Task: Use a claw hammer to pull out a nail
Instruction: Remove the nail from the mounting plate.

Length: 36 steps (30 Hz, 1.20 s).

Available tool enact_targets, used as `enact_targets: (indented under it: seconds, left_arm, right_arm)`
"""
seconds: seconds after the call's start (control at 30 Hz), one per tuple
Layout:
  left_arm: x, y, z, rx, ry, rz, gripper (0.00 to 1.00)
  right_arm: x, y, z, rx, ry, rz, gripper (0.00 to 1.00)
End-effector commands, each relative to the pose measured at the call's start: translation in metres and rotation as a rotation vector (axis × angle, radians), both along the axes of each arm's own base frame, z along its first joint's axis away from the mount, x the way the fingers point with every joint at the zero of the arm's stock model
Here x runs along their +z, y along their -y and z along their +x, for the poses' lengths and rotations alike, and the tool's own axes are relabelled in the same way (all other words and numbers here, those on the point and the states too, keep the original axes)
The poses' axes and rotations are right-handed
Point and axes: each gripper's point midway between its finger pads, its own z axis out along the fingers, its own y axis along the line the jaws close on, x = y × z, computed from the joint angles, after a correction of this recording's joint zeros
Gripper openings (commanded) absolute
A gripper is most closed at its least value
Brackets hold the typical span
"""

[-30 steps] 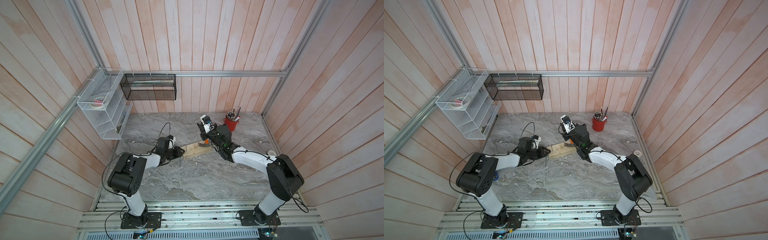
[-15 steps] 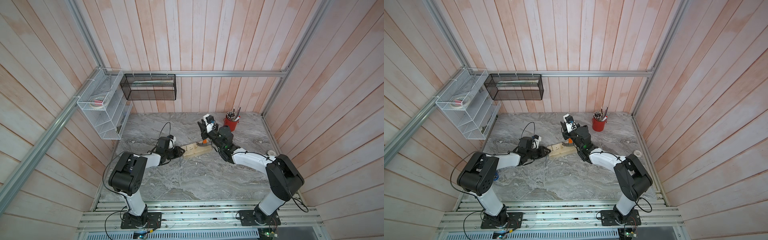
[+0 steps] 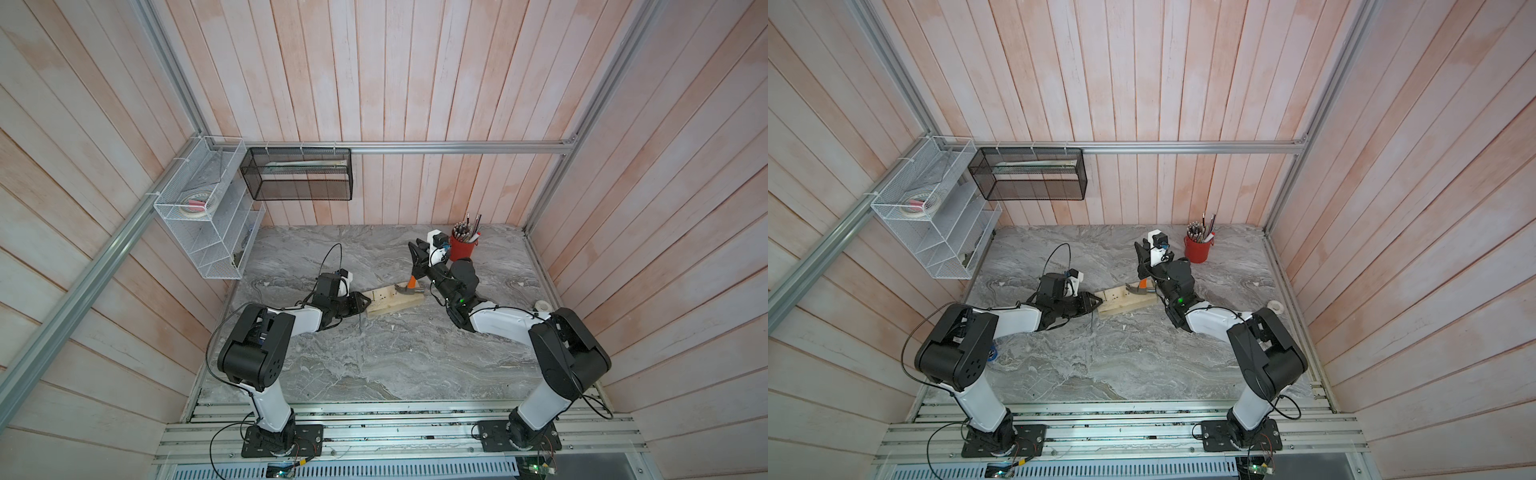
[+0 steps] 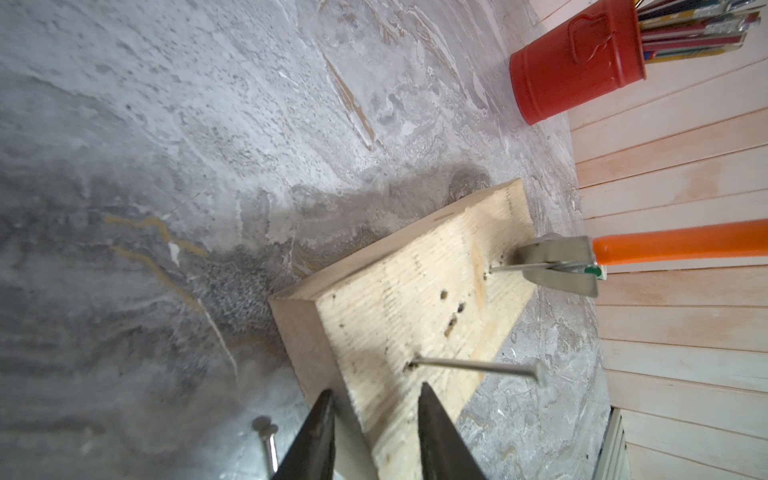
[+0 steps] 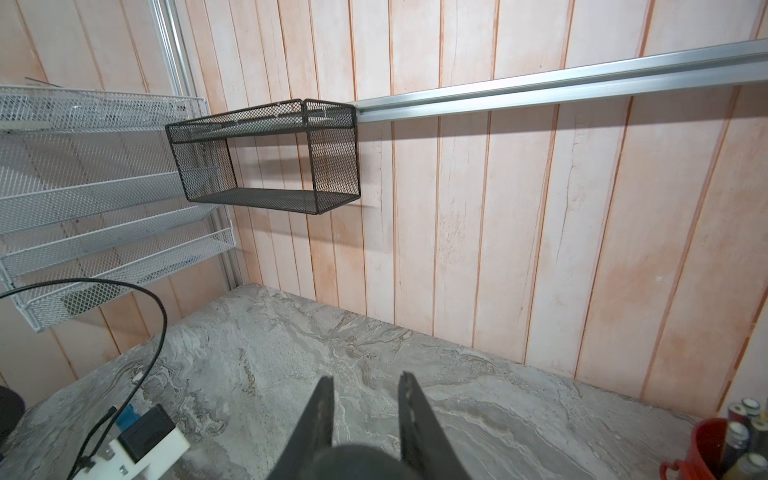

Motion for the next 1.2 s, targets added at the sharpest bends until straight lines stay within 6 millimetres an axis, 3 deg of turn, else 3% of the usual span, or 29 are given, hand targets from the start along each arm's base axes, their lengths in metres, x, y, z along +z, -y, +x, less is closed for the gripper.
enact_targets:
  seconds: [0.0, 1.17]
  left_arm:
    - [0.002, 0.011, 0.001, -0.044, 0.028, -0.015, 0.35]
    - [-0.025, 0.006, -0.007, -0.041, -0.031, 0.024, 0.35]
  right_arm:
    - [0.022, 0.005, -0.011, 0.056, 0.017, 0.147, 0.00]
    - [0.008, 0.056, -0.019, 0.066, -0.001, 0.389, 0.00]
